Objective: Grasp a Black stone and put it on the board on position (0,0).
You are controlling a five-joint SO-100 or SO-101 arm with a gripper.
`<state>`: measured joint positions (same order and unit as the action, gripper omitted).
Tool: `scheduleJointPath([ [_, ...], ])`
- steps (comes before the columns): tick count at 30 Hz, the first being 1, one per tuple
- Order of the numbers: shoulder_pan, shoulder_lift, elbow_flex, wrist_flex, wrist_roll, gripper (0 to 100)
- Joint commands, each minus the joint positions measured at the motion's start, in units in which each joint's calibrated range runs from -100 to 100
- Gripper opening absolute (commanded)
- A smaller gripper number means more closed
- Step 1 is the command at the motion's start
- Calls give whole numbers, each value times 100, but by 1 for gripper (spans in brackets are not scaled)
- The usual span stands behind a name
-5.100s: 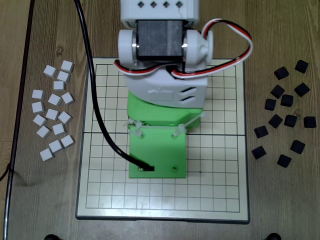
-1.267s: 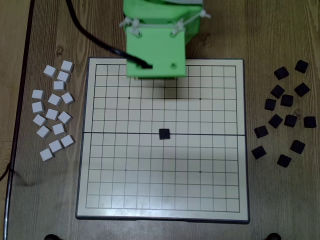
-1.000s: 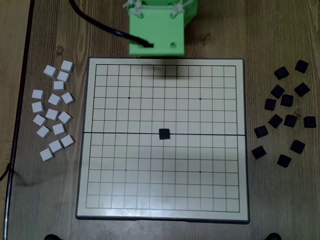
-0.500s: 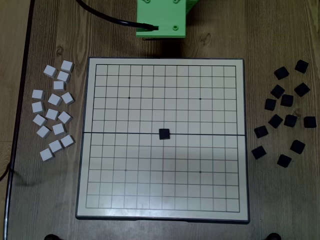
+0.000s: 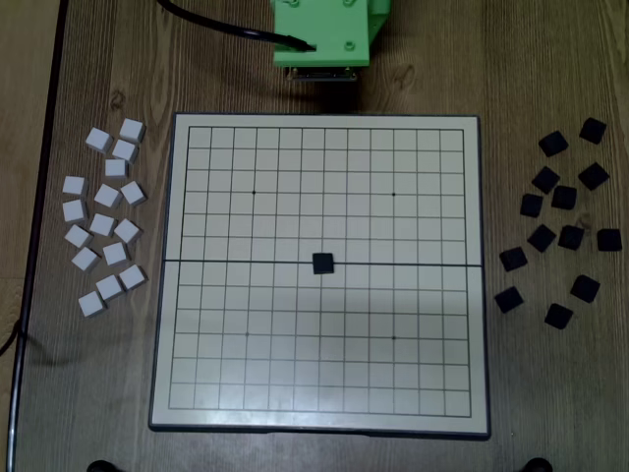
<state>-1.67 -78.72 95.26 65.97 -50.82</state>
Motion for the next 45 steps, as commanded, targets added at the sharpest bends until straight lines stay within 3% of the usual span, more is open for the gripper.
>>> scheduleJointPath([
  [1,-56,-127,348,63,39,6],
  [16,90,-585,464,832,298,6],
  [45,490,-1051,464,956,689,7],
])
